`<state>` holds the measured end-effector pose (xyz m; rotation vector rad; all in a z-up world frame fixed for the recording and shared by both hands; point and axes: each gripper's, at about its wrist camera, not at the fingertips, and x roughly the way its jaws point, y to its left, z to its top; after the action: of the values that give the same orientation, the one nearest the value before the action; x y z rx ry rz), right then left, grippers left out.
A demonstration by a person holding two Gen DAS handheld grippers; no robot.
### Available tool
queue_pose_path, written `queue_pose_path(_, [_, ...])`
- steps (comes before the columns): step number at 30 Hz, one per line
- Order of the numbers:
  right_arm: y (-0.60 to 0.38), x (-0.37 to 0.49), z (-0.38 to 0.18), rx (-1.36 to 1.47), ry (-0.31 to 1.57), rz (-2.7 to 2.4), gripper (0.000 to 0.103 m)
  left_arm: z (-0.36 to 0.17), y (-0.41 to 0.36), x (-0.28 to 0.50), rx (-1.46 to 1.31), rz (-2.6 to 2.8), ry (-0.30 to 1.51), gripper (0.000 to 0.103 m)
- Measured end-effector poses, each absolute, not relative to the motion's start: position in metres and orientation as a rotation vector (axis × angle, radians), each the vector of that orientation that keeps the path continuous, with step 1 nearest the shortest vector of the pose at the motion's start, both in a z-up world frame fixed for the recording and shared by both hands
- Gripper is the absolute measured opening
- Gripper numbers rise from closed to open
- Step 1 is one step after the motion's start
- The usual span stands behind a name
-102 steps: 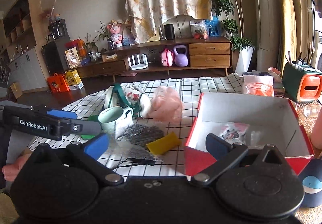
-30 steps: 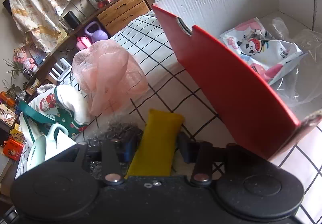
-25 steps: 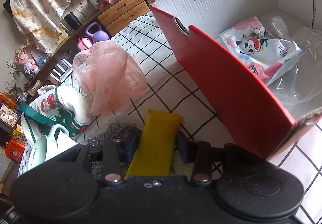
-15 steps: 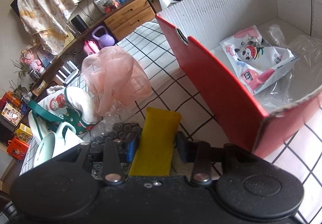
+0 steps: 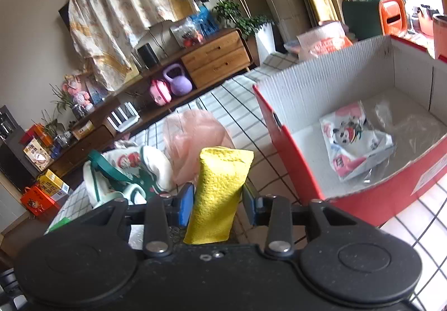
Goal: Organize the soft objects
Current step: 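Carry the green and yellow sponges with both grippers over the red box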
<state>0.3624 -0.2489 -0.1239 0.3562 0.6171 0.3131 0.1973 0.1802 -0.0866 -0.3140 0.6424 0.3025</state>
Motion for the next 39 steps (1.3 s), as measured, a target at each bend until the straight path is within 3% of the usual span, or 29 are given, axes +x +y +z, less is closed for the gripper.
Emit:
queue_pose_path(23, [-0.336,0.332,-0.042,0.131,0.557,0.423,0.037,0.006,0.026,0.194,-0.141,-0.026,0.6,0.072])
queue_pose_path(39, [-0.438,0.393,-0.046,0.095,0.577,0.317,0.036,0.001,-0.1,0.267,0.019,-0.2,0.67,0.072])
